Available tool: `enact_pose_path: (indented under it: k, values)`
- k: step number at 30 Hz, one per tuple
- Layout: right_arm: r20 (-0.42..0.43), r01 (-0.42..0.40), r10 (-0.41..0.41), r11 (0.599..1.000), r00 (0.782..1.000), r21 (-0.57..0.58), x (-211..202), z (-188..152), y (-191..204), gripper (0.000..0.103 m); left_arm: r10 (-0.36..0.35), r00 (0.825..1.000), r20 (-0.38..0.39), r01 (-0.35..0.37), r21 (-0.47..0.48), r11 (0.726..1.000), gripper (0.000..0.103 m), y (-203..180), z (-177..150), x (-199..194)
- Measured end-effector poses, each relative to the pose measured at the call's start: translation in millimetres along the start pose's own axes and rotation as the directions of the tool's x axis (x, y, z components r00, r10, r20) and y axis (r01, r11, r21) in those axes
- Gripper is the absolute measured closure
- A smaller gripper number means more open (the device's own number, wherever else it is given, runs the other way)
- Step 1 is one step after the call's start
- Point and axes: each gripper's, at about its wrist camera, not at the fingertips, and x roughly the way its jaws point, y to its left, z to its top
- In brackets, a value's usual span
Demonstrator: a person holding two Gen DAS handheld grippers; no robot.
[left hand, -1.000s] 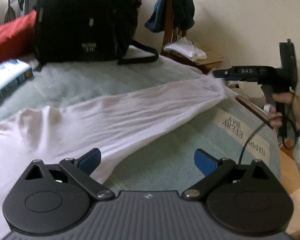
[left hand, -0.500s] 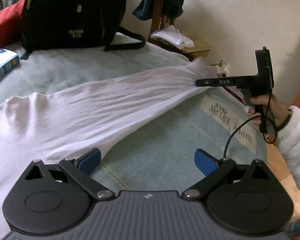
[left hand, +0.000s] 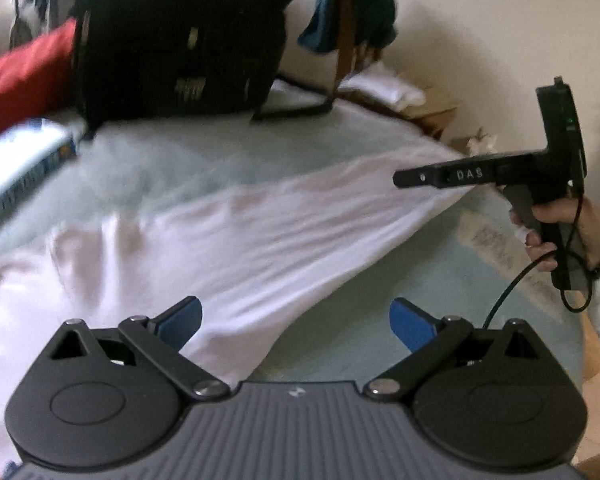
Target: Fold clothes
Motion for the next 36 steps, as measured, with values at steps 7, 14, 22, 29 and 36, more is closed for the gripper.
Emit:
enact_pose_path:
  k: [7,14,22,29,36]
  values:
    - [-0.002,0.140,-0.142,0.970,0.990,0.199,2,25,-33,0.027,-0.029,0.998,-0.064,0.028,-0.025,0.999,0.004,7,3,0]
    - [-0.017,-0.018,0.018,1.000,1.000,0.008,-26,9,39,0.000,0.102,0.995,-0.006,-0.102,-0.083,0.991,0.004,47,34,-13]
    - [-0.059,-0.009,0.002,0.993,0.998,-0.121,8,-17,78,0.000,0.134,0.989,-0.057,-0.145,-0.286,0.947,0.004,116,39,37]
    - [-0.007,-0.059,0.059,0.997,0.998,-0.054,10,-18,64,0.000,0.189,0.980,-0.067,-0.200,-0.313,0.928,0.004,126,51,41]
    - [-0.026,-0.050,0.048,0.996,0.999,-0.079,2,-16,68,0.000,0.112,0.991,-0.069,-0.127,-0.264,0.956,0.003,91,46,10]
